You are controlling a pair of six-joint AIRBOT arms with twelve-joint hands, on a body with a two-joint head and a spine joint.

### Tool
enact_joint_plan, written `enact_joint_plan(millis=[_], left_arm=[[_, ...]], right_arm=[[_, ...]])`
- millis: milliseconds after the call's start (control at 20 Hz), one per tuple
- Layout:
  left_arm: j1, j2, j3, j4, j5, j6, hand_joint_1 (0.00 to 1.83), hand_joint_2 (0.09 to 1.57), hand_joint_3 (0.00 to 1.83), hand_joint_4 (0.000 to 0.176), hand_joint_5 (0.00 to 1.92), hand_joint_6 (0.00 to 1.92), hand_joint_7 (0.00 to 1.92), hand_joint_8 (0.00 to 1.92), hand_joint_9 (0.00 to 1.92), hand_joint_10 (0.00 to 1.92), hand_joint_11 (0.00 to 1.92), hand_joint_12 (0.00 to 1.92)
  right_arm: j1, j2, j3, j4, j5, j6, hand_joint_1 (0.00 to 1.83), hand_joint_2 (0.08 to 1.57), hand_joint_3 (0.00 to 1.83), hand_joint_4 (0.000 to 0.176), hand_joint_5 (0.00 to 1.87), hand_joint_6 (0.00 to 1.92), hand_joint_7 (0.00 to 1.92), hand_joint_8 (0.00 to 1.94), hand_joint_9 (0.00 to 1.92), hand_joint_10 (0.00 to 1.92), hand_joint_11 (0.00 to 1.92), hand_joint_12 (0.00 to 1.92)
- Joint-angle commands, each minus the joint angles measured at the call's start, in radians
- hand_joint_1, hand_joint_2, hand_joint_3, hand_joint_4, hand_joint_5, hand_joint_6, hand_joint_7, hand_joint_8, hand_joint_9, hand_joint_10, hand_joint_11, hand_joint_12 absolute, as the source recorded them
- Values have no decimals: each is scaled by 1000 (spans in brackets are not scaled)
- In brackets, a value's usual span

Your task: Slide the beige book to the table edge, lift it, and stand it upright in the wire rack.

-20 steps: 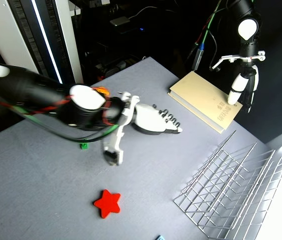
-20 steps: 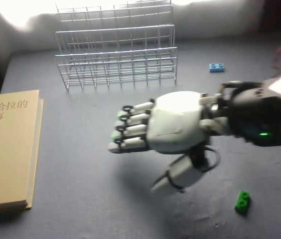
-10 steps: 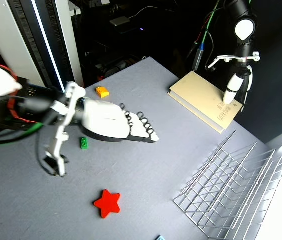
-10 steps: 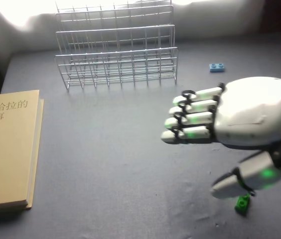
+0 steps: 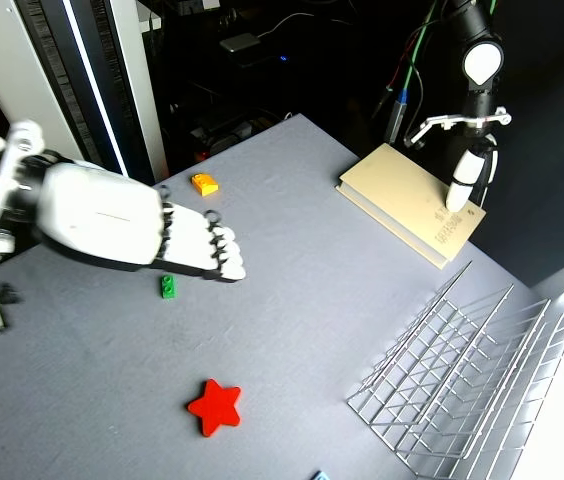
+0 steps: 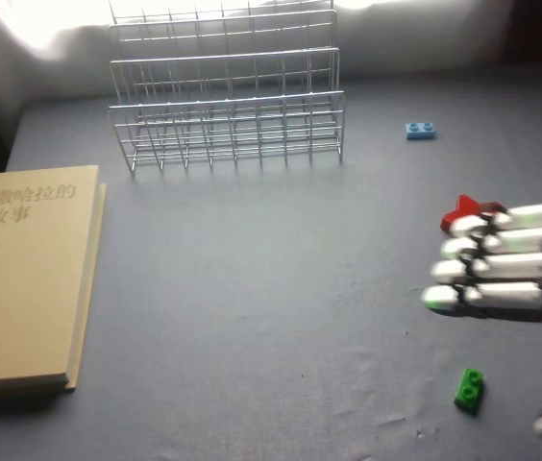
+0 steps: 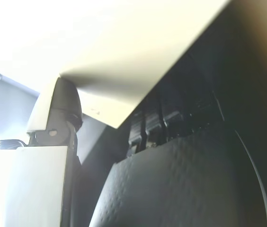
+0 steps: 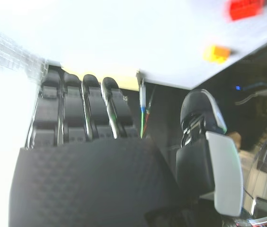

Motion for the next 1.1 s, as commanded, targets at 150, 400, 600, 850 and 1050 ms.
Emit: enact_joint_plan(millis=[150,400,600,850,1050], left_arm=[[6,-5,2,-2,45,5,939,1305,0,0,363,22,480,16,483,38,0,1163],[2,-4,31,-12,41,5,1026,1268,0,0,584,33,697,19,657,44,123,1185],[-4,-5,38,-21,35,5,1173,1195,0,12,801,1245,868,1138,1009,165,418,1272],[-8,-5,42,-21,35,5,1187,1174,0,20,849,1172,904,1149,891,645,486,1287],[-34,-4,51,-19,34,5,1196,1158,0,17,878,1123,924,1129,879,665,496,1318]], right_arm=[[-26,118,-48,28,3,69,0,1164,3,0,22,2,4,1,0,0,0,0],[-49,202,-52,28,16,95,0,1152,0,0,33,11,19,7,7,3,0,0],[-33,200,-34,28,28,107,0,1157,0,0,48,13,27,7,10,3,0,0],[-37,202,-30,28,39,90,0,1150,0,0,30,2,11,4,0,0,0,0],[-30,205,-30,28,43,88,0,1160,3,0,50,9,25,9,12,5,0,0]])
